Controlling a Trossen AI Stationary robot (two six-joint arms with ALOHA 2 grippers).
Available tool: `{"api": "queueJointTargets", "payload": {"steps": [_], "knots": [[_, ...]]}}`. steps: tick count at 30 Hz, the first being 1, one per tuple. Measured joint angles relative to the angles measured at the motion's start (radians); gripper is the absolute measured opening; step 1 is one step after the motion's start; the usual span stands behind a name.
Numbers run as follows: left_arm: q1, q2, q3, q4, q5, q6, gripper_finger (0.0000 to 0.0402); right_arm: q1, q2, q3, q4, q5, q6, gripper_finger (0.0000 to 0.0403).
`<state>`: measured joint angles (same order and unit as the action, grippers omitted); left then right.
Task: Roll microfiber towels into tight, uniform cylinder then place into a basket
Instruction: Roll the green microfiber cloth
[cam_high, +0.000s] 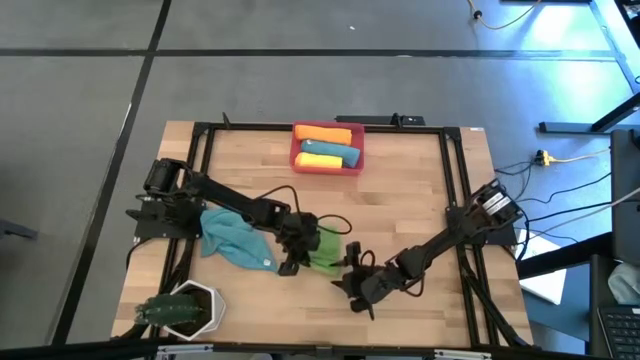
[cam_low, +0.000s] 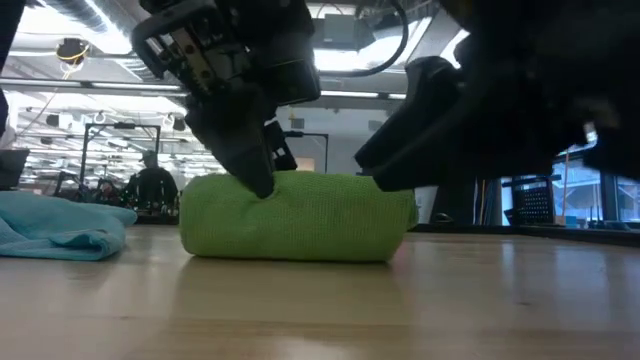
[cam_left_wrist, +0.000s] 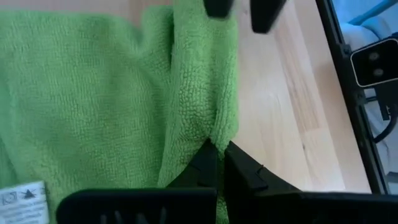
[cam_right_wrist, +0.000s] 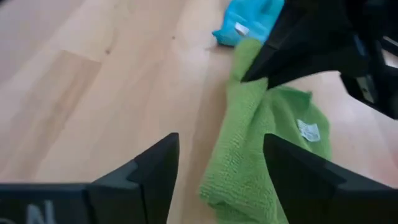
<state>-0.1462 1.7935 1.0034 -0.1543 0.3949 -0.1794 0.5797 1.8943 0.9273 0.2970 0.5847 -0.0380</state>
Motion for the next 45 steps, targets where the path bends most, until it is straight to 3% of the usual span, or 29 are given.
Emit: {"api": "queueJointTargets", "payload": {"steps": [10,21,34,36,45], "knots": [[0.002,0.0,-0.109,0.18,0.042,-0.088,0.0,-0.006,0.061,0.001,0.0,0.025,-0.001,0.0211],[-0.017,0.0,-0.118,0.208,0.037,-0.118,0.0,-0.015,0.165,0.122,-0.034,0.054,-0.129,0.0198],[-0.046,0.0,-0.118,0.195,0.001,-0.127,0.0,-0.018,0.199,0.16,-0.106,0.066,-0.03,0.0035],[-0.051,0.0,-0.118,0.194,-0.012,-0.126,0.0,-0.024,0.2,0.159,-0.113,0.046,0.018,0.0015],[-0.052,-0.017,-0.118,0.157,-0.008,-0.091,0.0031,-0.09,0.182,0.159,-0.112,-0.155,0.249,0.0013]]}}
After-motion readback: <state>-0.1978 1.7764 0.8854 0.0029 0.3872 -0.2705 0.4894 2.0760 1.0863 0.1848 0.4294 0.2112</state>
